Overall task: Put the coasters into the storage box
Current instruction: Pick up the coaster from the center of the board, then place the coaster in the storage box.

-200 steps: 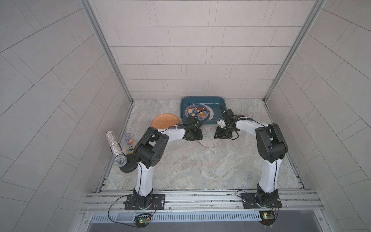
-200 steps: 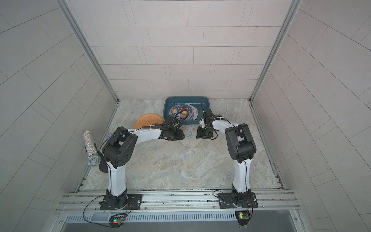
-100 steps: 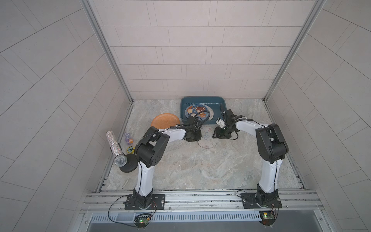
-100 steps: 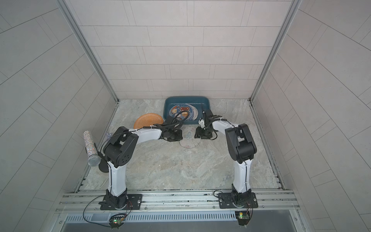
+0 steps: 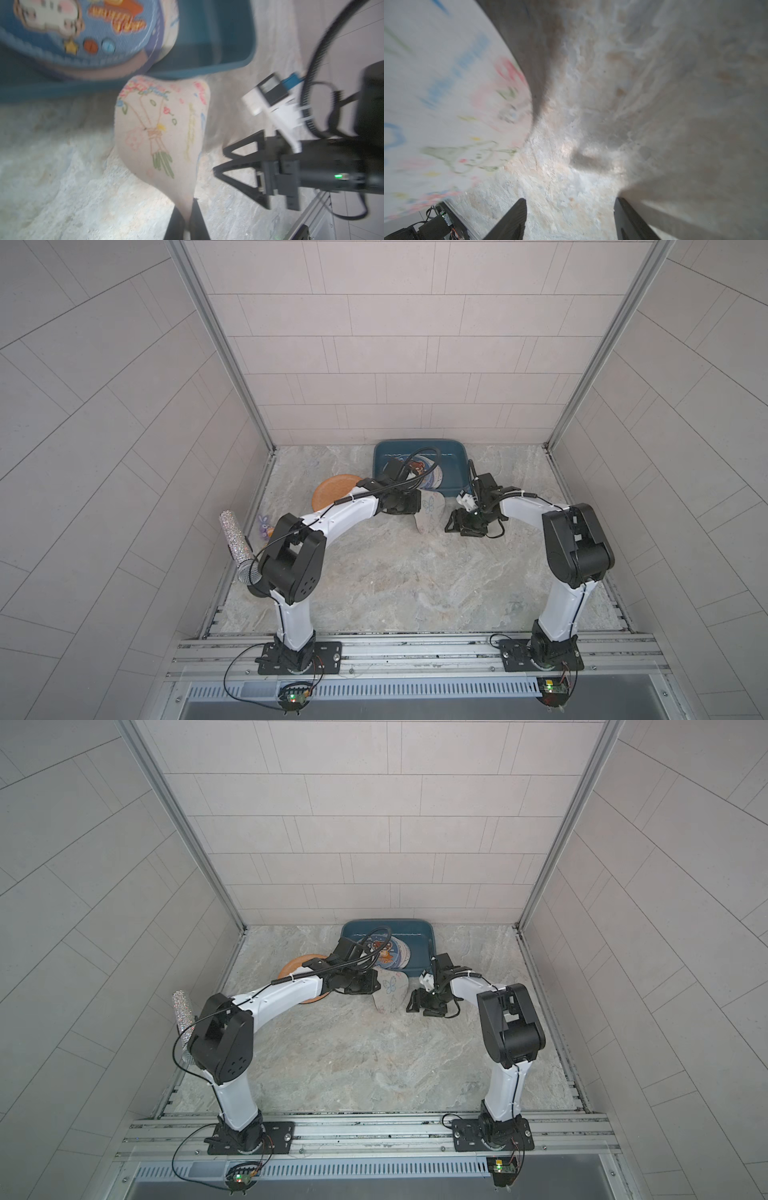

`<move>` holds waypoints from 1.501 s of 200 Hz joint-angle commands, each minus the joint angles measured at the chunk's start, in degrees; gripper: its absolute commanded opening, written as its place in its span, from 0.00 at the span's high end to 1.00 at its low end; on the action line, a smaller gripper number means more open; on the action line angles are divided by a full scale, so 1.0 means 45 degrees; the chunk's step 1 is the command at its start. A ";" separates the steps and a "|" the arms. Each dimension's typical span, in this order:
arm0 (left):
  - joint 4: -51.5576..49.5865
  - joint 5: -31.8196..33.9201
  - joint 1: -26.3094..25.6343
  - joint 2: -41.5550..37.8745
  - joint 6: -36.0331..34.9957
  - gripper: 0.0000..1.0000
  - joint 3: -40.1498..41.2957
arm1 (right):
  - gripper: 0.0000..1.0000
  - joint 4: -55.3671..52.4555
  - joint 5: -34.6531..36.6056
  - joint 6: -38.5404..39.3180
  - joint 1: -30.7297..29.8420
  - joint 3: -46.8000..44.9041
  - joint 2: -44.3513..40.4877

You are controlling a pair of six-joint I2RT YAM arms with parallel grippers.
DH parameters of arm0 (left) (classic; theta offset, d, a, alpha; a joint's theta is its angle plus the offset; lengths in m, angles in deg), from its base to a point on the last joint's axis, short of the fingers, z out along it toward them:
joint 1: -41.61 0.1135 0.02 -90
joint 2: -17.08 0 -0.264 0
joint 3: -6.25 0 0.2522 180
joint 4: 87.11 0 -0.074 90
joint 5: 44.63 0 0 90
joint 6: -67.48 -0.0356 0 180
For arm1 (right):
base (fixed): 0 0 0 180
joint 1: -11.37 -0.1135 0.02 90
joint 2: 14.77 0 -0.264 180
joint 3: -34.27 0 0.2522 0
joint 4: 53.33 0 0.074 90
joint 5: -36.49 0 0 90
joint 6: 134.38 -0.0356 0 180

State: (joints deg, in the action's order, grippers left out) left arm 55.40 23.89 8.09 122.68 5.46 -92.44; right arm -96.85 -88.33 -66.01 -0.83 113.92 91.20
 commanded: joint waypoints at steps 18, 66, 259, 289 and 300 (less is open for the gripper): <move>-0.2309 -0.0840 -0.0022 0.0664 -0.1526 1.00 -0.3175 | 0.29 -0.0287 -0.0003 -0.0153 0.0166 -0.0805 -0.0492; -0.2368 -0.0858 0.0132 0.1976 -0.1899 1.00 -0.5793 | 0.29 -0.0243 -0.0323 -0.0189 0.0532 -0.1167 -0.0969; -0.0639 -0.1133 0.3019 0.7018 -0.1426 1.00 -0.8415 | 0.27 -0.0360 -0.0786 -0.0294 0.1002 -0.1139 -0.1030; -0.1057 -0.0368 0.3228 0.7007 -0.1800 0.80 -0.8240 | 0.27 -0.0379 -0.0749 -0.0331 0.1000 -0.1107 -0.1050; -0.1170 -0.0135 0.3269 0.6891 -0.1863 0.57 -0.8089 | 0.27 -0.0362 -0.0747 -0.0361 0.0980 -0.1111 -0.1063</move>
State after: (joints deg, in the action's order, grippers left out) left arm 51.16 20.13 22.30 154.35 -1.51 -129.11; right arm -97.35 -91.83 -67.36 3.67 108.32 87.09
